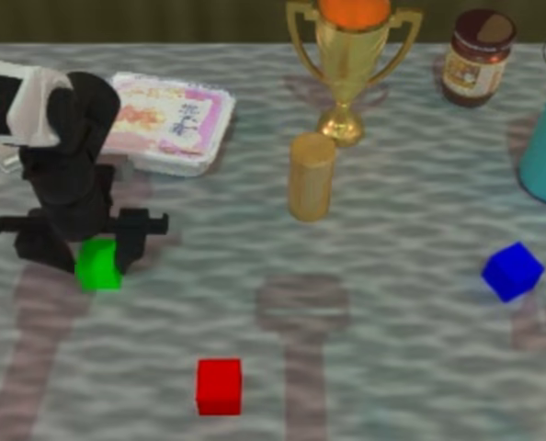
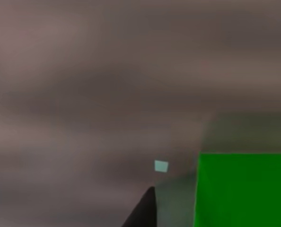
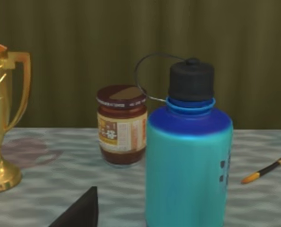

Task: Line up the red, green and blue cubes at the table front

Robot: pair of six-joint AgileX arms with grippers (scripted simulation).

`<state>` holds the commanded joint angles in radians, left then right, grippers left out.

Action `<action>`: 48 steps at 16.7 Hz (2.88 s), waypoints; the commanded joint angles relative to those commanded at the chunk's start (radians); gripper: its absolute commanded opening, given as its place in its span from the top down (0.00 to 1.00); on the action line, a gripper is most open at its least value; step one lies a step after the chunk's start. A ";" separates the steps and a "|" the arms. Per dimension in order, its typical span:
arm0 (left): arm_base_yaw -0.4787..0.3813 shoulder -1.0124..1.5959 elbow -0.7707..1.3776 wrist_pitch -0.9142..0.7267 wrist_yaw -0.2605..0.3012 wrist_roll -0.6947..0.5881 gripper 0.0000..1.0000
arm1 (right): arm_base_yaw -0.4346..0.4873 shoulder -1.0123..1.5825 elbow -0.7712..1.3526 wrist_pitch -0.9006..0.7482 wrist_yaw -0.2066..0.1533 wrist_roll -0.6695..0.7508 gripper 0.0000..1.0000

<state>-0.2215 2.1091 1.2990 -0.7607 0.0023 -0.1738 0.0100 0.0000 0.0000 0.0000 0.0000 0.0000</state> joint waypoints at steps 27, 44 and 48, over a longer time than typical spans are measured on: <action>0.012 -0.120 0.138 -0.251 -0.003 -0.002 1.00 | 0.000 0.000 0.000 0.000 0.000 0.000 0.00; -0.693 -0.158 0.174 -0.326 -0.011 -0.733 1.00 | 0.000 0.000 0.000 0.000 0.000 0.000 0.00; -0.689 -0.152 0.172 -0.321 -0.010 -0.730 1.00 | 0.000 0.000 0.000 0.000 0.000 0.000 0.00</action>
<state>-0.9109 1.9568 1.4706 -1.0818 -0.0081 -0.9038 0.0100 0.0000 0.0000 0.0000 0.0000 0.0000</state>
